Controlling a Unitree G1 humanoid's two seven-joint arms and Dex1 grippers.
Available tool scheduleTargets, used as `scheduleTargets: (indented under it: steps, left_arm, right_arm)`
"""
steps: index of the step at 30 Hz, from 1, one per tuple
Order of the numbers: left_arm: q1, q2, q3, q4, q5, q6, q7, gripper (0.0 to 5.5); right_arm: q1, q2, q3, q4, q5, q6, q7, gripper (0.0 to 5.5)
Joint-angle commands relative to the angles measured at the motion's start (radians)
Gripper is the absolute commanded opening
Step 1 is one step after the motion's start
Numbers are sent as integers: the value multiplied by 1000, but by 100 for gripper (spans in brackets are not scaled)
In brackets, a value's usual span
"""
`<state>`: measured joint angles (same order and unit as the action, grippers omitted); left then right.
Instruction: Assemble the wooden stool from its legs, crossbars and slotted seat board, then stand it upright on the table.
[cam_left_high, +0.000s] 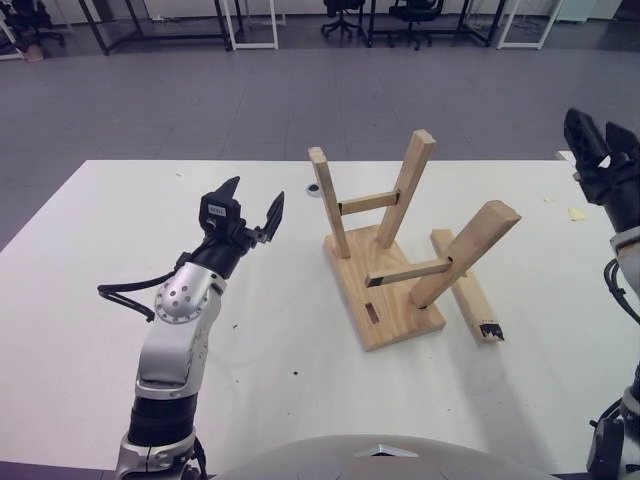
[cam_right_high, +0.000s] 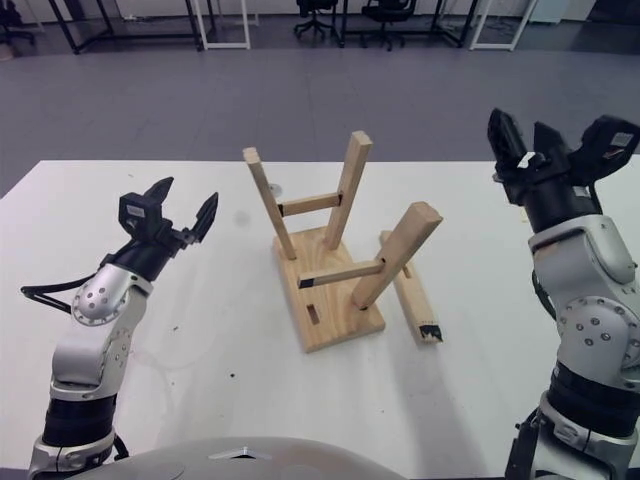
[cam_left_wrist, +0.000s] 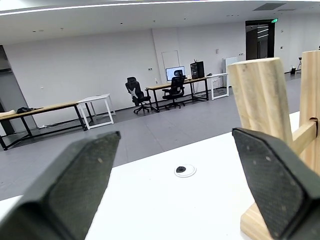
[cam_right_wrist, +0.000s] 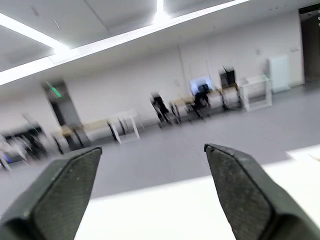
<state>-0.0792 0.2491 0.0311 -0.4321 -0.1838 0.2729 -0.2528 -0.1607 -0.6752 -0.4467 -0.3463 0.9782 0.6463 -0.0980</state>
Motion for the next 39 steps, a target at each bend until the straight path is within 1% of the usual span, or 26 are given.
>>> scheduleTargets:
  steps: [1,3,5,8,11,15,17,18,19,21,22,24,25,27,29,31,33,35,38,39]
  left_arm:
    - [-30,1,-16,14,19,-4,0,412]
    - [-41,0,-32,21,18,4,-8,412]
    - [-50,1,-47,26,16,13,-17,412]
    - [-56,4,-60,27,13,24,-23,412]
    - [-64,9,-59,30,11,31,-27,412]
    - [-71,11,-58,30,15,33,-25,412]
    - [-90,6,-54,17,6,44,-21,412]
    - [-119,3,-40,3,-13,61,-17,412]
    - [-150,0,-25,-10,-32,77,-13,412]
    - [-266,-17,34,-26,-126,131,-2,412]
    - [-359,-35,77,-15,-217,168,3,412]
    - [-554,-100,174,67,-460,254,31,412]
    - [-628,-128,215,121,-573,301,49,412]
    - [-786,-178,289,280,-813,384,67,412]
    - [-892,-186,326,380,-950,433,67,412]
    - [-943,-175,335,411,-1022,465,74,412]
    - [-958,-174,337,413,-1069,481,90,412]
    - [-949,-173,325,390,-1088,489,100,382]
    - [-926,-171,310,366,-1077,477,107,314]
    - [-918,-174,304,363,-1067,468,108,303]
  right_arm:
    - [160,-10,263,93,-165,79,165,385]
    - [216,23,322,106,-198,91,224,385]
    - [250,58,345,129,-233,112,226,385]
    - [270,60,408,156,-336,140,217,385]
    - [269,73,420,130,-393,163,211,340]
    - [247,89,410,102,-436,191,209,265]
    - [225,109,378,100,-442,203,199,230]
    - [197,128,338,96,-430,200,191,211]
    - [170,139,303,94,-424,187,186,207]
    - [74,110,231,94,-452,102,201,207]
    - [-5,59,203,100,-479,41,233,207]
    - [-164,-33,200,103,-535,-72,322,207]
    - [-229,-57,213,103,-552,-111,364,207]
    - [-383,-99,324,84,-625,-219,488,207]
    - [-488,-95,402,59,-659,-287,576,207]
    - [-545,-48,440,3,-624,-300,631,207]
    - [-558,-23,456,-37,-606,-294,662,207]
    - [-556,-7,453,-56,-589,-291,682,207]
    - [-552,5,441,-63,-584,-289,698,207]
    - [-551,7,435,-66,-580,-284,699,207]
